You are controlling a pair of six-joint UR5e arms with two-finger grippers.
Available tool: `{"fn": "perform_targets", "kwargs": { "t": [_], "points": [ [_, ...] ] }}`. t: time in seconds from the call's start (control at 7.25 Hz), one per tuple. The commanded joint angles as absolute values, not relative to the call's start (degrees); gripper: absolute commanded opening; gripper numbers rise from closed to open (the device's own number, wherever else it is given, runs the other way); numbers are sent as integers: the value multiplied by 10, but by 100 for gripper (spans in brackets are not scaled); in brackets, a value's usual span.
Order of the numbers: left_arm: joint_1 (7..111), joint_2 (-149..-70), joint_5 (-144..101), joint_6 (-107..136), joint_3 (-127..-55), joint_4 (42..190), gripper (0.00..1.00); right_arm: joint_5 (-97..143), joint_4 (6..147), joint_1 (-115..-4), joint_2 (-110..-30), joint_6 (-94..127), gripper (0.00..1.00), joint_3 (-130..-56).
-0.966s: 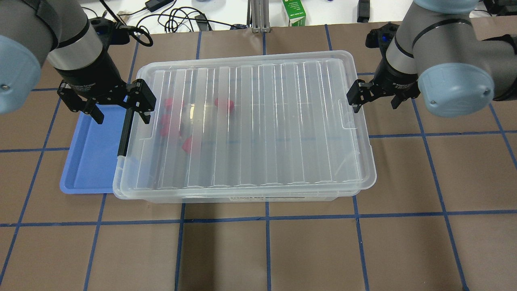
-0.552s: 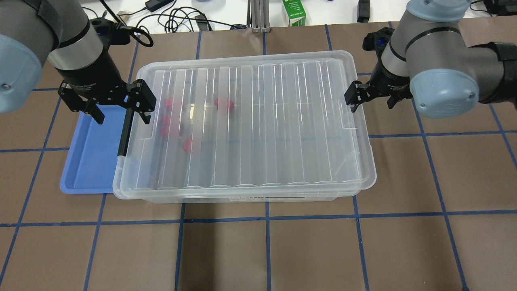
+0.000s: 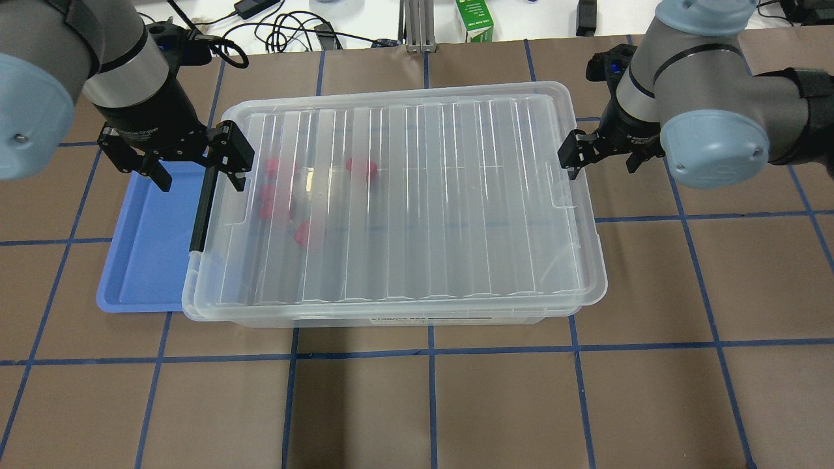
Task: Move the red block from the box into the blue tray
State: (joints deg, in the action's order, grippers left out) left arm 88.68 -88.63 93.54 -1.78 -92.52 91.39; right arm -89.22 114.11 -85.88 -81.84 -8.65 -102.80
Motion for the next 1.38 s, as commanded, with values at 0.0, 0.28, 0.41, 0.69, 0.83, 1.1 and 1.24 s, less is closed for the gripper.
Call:
{"fn": "perform_targets", "kwargs": {
  "t": [0.0, 0.28, 0.41, 0.69, 0.83, 1.1, 1.24],
  "points": [
    [887, -883, 936, -18, -925, 909, 100, -893, 1140, -839, -816, -113, 100, -1028],
    [888, -880, 934, -19, -925, 909, 100, -897, 1139, -817, -816, -143, 100, -1029],
    [887, -882, 932, -30, -925, 909, 100, -899, 1137, -794, -816, -149, 100, -1029],
    [886, -888, 929, -74, -926, 910, 100, -903, 1129, -765, -819, -175, 100, -1029],
    [885, -891, 930, -76, -926, 908, 100, -919, 1129, -759, -818, -189, 100, -1029],
    [885, -911, 930, -76, -926, 905, 100, -922, 1129, -736, -820, -213, 100, -1029],
    [884, -924, 930, -88, -927, 904, 100, -938, 1130, -723, -821, -218, 100, -1029]
  ]
}}
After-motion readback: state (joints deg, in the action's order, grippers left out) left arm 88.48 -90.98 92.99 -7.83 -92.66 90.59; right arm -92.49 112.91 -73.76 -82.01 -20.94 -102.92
